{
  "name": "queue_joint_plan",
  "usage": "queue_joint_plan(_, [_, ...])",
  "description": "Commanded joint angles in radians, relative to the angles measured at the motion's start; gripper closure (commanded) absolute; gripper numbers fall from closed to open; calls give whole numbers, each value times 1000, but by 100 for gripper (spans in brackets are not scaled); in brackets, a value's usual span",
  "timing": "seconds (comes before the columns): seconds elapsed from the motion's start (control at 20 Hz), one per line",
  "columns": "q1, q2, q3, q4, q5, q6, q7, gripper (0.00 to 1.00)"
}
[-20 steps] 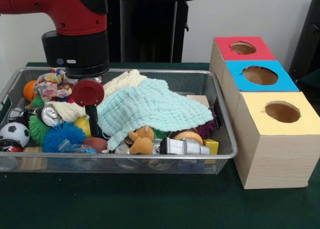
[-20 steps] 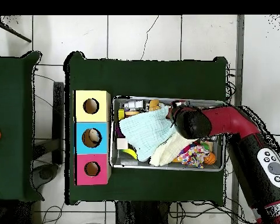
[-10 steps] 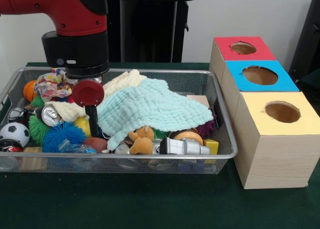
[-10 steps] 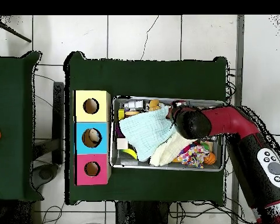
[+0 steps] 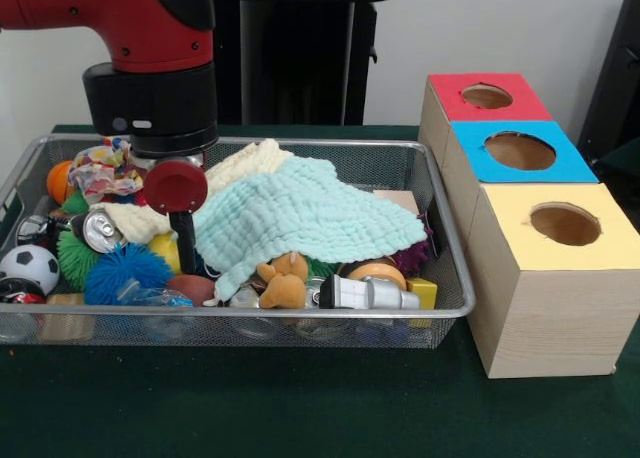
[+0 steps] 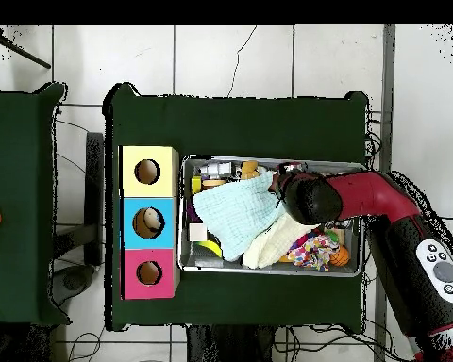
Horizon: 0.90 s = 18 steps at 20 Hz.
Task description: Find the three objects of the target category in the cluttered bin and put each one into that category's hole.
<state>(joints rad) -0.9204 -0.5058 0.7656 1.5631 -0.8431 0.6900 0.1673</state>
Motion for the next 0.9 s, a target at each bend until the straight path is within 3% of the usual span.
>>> queue_joint_plan(0.05, [20, 34, -18, -83, -9, 82, -84, 0])
queue_joint_plan(0.6, [35, 59, -12, -140, 0, 108, -120, 0])
queue_joint_plan(0.9, [29, 73, -29, -116, -23, 65, -103, 0])
